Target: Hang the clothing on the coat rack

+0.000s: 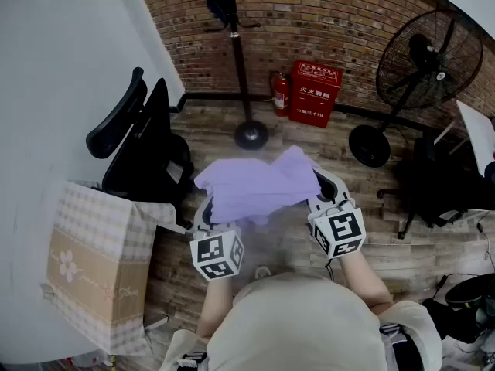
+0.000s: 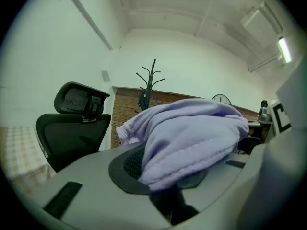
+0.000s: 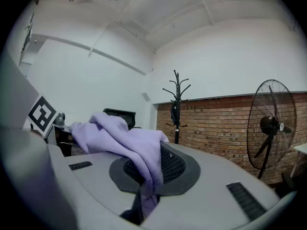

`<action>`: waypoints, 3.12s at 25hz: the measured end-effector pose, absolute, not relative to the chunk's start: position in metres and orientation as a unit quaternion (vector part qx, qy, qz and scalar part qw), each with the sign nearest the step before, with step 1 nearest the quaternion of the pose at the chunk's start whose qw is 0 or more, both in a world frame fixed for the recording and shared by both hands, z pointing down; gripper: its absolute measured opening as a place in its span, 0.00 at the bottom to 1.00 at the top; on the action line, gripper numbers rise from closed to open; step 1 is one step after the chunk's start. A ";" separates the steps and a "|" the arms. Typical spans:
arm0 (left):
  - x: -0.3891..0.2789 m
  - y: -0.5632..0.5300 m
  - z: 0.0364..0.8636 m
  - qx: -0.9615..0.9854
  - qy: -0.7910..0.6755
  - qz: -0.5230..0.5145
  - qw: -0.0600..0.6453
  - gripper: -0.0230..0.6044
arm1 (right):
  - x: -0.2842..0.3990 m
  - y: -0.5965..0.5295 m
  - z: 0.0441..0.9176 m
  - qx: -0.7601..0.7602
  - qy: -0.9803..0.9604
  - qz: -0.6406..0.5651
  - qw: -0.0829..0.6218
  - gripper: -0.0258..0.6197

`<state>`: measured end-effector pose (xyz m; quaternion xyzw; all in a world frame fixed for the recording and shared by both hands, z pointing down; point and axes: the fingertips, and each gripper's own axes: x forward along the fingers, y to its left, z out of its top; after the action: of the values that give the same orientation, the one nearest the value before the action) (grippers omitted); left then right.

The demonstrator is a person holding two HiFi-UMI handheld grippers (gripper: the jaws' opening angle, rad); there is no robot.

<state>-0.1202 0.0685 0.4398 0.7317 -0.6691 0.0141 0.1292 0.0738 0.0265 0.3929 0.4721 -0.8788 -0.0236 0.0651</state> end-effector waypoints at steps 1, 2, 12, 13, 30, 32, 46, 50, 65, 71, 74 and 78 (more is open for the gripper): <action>-0.119 0.073 0.439 0.732 -0.669 0.014 0.129 0.16 | 0.075 0.030 0.392 0.472 -0.879 -0.023 0.063 0.07; -0.118 0.077 0.439 0.733 -0.668 0.013 0.128 0.16 | 0.076 0.034 0.390 0.472 -0.879 -0.024 0.061 0.07; -0.120 0.087 0.429 0.737 -0.664 0.011 0.122 0.16 | 0.073 0.046 0.382 0.473 -0.879 -0.026 0.049 0.07; -0.121 0.087 0.430 0.738 -0.663 0.012 0.122 0.16 | 0.072 0.046 0.382 0.474 -0.879 -0.025 0.048 0.07; -0.161 0.076 0.435 0.769 -0.627 0.034 0.118 0.16 | 0.035 0.042 0.385 0.500 -0.865 -0.021 0.036 0.07; -0.165 0.076 0.434 0.772 -0.624 0.037 0.118 0.16 | 0.031 0.043 0.385 0.504 -0.863 -0.018 0.035 0.07; -0.171 0.049 0.443 0.772 -0.622 0.031 0.130 0.16 | 0.023 0.014 0.384 0.499 -0.866 -0.022 0.032 0.07; -0.167 0.020 0.444 0.767 -0.628 0.030 0.127 0.16 | 0.025 -0.018 0.382 0.492 -0.870 -0.028 0.024 0.07; -0.124 -0.129 0.421 0.749 -0.651 0.017 0.120 0.16 | 0.065 -0.178 0.355 0.464 -0.885 -0.044 0.009 0.07; -0.108 -0.183 0.416 0.736 -0.665 0.007 0.124 0.16 | 0.078 -0.240 0.349 0.447 -0.893 -0.048 0.012 0.07; -0.103 -0.207 0.416 0.730 -0.673 0.005 0.122 0.16 | 0.083 -0.266 0.350 0.440 -0.897 -0.049 0.012 0.07; -0.090 -0.234 0.422 0.723 -0.680 0.004 0.123 0.16 | 0.095 -0.296 0.355 0.432 -0.900 -0.049 0.011 0.07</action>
<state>-0.0902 -0.2335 0.4218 0.7228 -0.6799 0.0036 0.1235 0.0947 -0.2958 0.3552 0.4321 -0.9004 -0.0490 0.0106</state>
